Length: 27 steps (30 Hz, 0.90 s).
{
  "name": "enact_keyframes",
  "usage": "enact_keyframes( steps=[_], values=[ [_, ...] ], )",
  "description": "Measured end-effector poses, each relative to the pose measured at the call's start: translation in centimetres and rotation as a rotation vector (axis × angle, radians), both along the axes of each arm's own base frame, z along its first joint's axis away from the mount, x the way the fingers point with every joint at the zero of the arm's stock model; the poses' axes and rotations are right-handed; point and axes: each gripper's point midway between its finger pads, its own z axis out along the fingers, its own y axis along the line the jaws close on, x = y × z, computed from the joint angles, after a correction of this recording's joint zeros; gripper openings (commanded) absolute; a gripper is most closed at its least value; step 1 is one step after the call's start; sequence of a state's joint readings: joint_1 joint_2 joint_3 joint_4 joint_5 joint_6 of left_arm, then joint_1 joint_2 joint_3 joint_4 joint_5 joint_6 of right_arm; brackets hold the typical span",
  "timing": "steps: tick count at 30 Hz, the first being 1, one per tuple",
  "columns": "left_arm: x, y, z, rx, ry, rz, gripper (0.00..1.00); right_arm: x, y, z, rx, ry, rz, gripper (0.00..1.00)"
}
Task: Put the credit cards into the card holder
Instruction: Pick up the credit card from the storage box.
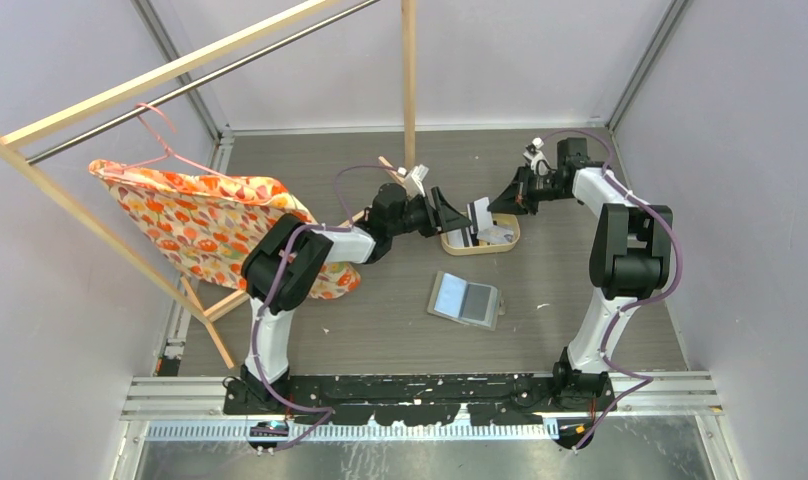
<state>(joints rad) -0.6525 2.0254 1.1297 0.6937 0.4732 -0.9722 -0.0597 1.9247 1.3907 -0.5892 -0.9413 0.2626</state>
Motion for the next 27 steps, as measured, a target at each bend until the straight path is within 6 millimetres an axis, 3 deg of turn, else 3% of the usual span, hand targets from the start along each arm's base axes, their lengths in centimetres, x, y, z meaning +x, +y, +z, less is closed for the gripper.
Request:
enact_keyframes(
  steps=[3, 9, 15, 27],
  values=[
    [0.0, -0.1, -0.7, -0.011, 0.042, 0.007, 0.47, -0.1, 0.3, 0.3, 0.027, 0.0, 0.006, 0.01],
    [0.4, -0.1, -1.4, -0.053, 0.097, 0.02, 0.45, -0.3, 0.8, 0.8, 0.084, -0.002, 0.02, 0.01],
    [1.0, 0.5, -0.3, -0.156, 0.104, 0.032, 0.45, -0.3, 0.9, 1.0, 0.109, -0.001, 0.021, 0.01],
    [1.3, 0.7, -0.3, -0.185, 0.139, 0.043, 0.5, -0.1, 1.0, 1.3, 0.123, -0.01, 0.021, 0.01]
  ],
)
